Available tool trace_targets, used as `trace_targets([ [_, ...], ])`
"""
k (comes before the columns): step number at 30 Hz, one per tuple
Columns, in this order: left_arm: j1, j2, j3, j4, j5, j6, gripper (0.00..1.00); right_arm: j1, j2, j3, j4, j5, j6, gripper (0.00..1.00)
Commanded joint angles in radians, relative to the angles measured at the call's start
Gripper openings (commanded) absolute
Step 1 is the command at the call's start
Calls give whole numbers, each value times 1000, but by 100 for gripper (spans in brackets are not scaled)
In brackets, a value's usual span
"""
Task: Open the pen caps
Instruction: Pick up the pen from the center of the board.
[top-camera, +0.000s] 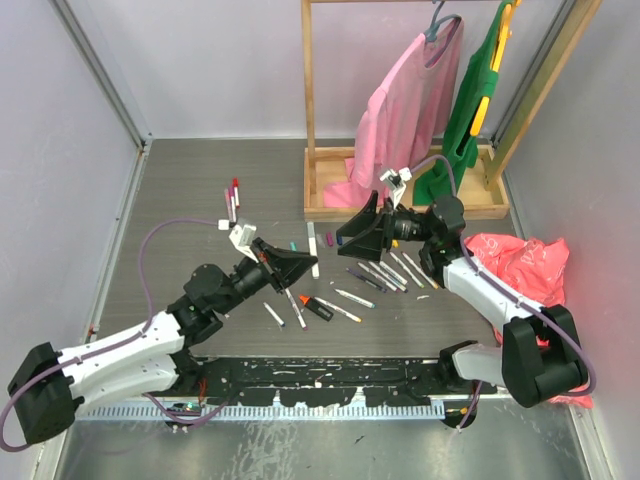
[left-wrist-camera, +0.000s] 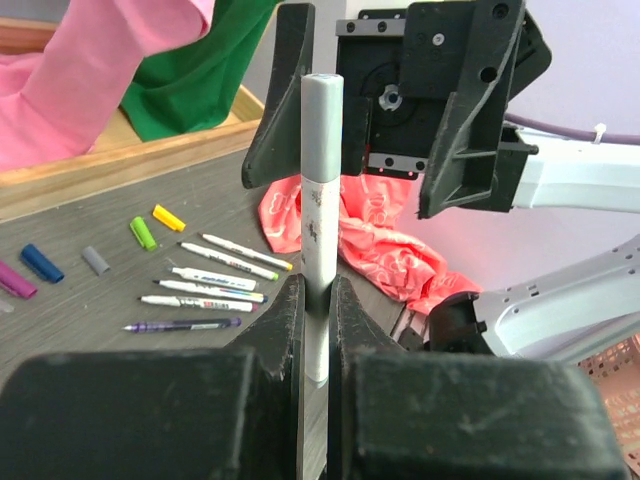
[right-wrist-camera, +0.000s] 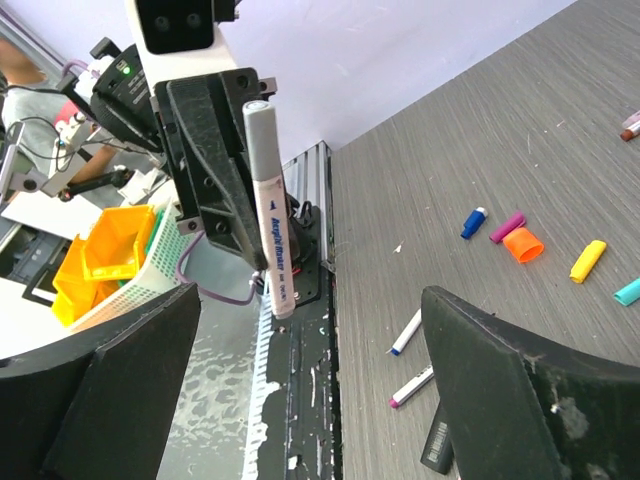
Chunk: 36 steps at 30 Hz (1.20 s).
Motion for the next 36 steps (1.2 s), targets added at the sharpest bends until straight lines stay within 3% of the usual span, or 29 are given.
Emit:
trace_targets([
  [1,-49,25,-12,193,-119,21,0,10,-11,-8,56,58,-2,95],
  [26,-192,180,21,278,-262,-12,0,84,-10,-25,56,109,-34,66],
  [36,-208,214,30,298,-299,-34,0,112,-1,-27,44,109,-70,47],
])
